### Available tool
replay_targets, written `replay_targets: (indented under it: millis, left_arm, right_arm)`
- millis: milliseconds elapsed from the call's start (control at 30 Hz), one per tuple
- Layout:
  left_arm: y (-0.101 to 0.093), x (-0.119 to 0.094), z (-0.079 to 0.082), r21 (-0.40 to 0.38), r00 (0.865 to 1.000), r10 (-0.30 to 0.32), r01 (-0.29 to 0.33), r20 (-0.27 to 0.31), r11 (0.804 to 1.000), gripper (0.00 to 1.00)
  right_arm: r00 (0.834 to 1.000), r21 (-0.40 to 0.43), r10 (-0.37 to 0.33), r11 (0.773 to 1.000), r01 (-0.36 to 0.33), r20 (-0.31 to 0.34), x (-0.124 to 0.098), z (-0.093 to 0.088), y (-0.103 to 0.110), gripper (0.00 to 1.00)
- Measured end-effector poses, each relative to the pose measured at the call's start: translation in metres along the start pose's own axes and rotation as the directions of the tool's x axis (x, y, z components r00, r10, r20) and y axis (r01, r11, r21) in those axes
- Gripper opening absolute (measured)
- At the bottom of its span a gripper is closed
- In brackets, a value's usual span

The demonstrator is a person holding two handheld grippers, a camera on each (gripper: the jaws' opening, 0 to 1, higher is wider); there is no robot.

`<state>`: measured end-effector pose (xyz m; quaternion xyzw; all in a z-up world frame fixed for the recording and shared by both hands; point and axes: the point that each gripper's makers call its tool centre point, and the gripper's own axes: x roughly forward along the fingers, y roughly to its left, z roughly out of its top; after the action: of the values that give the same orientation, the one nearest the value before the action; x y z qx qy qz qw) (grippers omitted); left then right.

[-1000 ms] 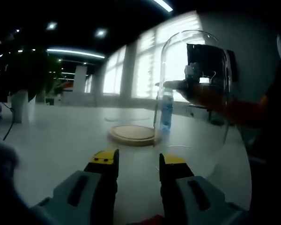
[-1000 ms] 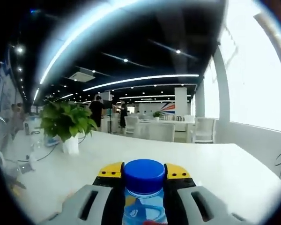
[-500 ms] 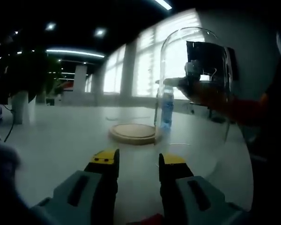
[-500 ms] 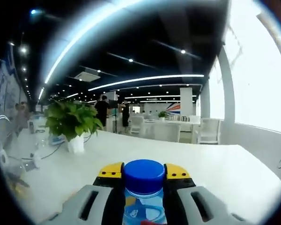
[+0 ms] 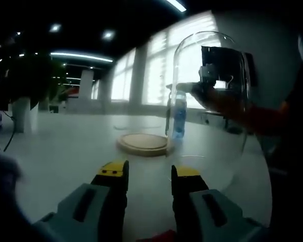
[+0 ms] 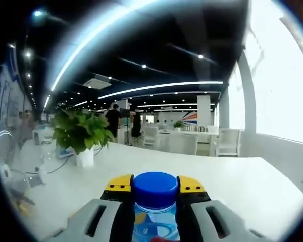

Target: Open the cover put in the Mizone put the cover back on

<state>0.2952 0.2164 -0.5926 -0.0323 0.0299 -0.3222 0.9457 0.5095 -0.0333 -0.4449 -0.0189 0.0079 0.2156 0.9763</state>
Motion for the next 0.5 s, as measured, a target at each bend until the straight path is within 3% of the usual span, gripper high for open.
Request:
replay_targets:
  millis: [300, 500]
  left_arm:
    - [0.002, -0.001, 0.002, -0.016, 1.000, 0.002, -0.002, 0.009, 1.000, 0.27]
    - [0.002, -0.001, 0.001, -0.013, 1.000, 0.003, -0.003, 0.007, 1.000, 0.27]
  right_arm:
    - [0.999, -0.040, 0.050, 0.998, -0.049, 0.008, 0.005, 0.014, 0.023, 0.23]
    - [0.995, -0.008, 0.097, 0.995, -0.097, 0.032, 0.010, 0.024, 0.036, 0.23]
